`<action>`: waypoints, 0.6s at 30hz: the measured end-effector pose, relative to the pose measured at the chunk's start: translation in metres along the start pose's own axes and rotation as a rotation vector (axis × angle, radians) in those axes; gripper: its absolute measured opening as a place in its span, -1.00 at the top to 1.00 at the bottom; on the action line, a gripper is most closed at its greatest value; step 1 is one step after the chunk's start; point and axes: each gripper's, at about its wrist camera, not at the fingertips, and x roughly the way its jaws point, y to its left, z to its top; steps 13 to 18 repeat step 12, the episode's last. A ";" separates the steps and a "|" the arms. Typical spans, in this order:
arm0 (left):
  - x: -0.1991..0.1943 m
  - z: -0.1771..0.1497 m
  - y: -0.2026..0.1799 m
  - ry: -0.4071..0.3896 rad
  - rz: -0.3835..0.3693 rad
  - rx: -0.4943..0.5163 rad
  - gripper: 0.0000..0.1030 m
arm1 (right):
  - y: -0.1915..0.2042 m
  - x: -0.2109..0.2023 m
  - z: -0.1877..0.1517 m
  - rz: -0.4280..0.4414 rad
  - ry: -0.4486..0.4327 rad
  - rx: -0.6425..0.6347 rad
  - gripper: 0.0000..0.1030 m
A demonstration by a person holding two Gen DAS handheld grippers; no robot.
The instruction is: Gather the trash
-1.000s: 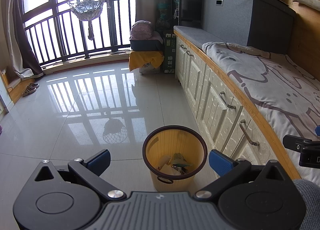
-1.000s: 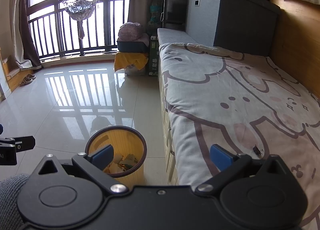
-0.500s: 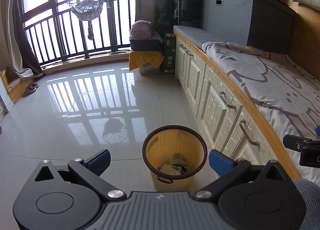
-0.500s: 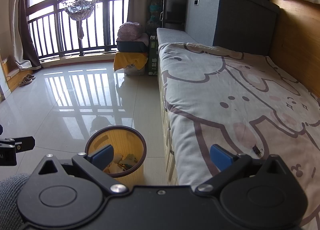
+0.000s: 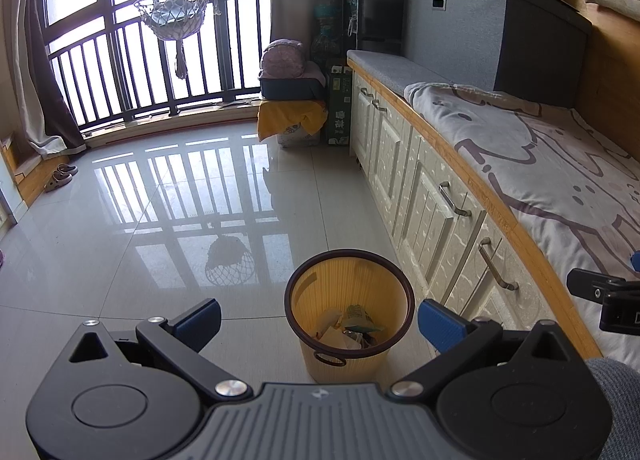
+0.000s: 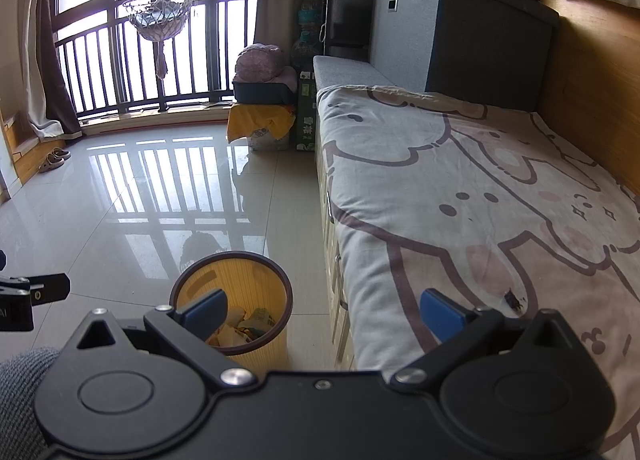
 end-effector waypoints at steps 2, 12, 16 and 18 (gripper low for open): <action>0.000 0.000 0.000 0.001 0.000 0.000 -1.00 | 0.000 0.000 0.000 0.000 0.000 0.000 -1.00; 0.001 -0.001 -0.001 0.002 -0.001 0.000 -1.00 | 0.000 0.000 0.000 0.001 0.001 0.001 -1.00; 0.001 -0.001 -0.001 0.002 -0.001 0.000 -1.00 | 0.000 0.000 0.000 0.001 0.001 0.001 -1.00; 0.001 -0.001 -0.001 0.002 -0.001 0.000 -1.00 | 0.000 0.000 0.000 0.001 0.001 0.001 -1.00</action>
